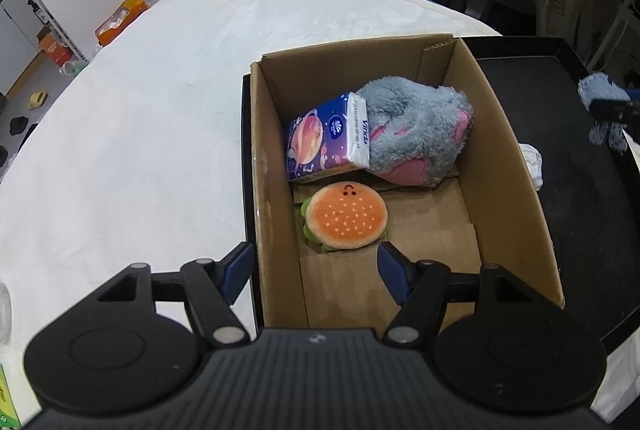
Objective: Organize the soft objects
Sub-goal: 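Carry the denim plush with the right tool over the box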
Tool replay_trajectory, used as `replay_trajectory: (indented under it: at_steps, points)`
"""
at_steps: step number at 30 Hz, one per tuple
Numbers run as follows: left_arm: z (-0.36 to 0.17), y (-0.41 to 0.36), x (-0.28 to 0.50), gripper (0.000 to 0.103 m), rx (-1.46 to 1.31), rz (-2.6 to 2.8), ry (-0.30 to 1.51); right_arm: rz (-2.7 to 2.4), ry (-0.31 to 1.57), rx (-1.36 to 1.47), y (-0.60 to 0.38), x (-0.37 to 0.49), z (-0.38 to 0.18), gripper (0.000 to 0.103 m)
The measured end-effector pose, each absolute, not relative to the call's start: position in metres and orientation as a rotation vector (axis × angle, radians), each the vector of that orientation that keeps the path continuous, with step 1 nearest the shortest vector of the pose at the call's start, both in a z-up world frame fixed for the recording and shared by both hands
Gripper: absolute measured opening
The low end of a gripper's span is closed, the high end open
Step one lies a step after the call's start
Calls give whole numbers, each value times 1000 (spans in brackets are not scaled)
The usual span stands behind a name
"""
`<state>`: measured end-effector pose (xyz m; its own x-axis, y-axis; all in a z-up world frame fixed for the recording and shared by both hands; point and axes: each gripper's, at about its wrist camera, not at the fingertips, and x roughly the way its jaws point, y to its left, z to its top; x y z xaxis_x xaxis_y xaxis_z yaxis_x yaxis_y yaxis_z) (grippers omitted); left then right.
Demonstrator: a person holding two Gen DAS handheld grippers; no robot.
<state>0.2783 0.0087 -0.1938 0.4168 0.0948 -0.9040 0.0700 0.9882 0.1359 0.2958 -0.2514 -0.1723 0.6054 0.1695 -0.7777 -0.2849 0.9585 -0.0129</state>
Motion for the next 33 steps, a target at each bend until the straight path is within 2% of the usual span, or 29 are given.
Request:
replay_trajectory:
  at_steps: [14,18,33]
  points:
    - [-183,23,268,67,122,-11,1095,369,847,-239,-208,283,-132,43]
    - [-182,28,264,63,114,-26,1091,401,843,-267,-191,281,-124,43]
    - [-187,43,253,60,84,-77,1078,531,864,-493,-119,262,-121,44]
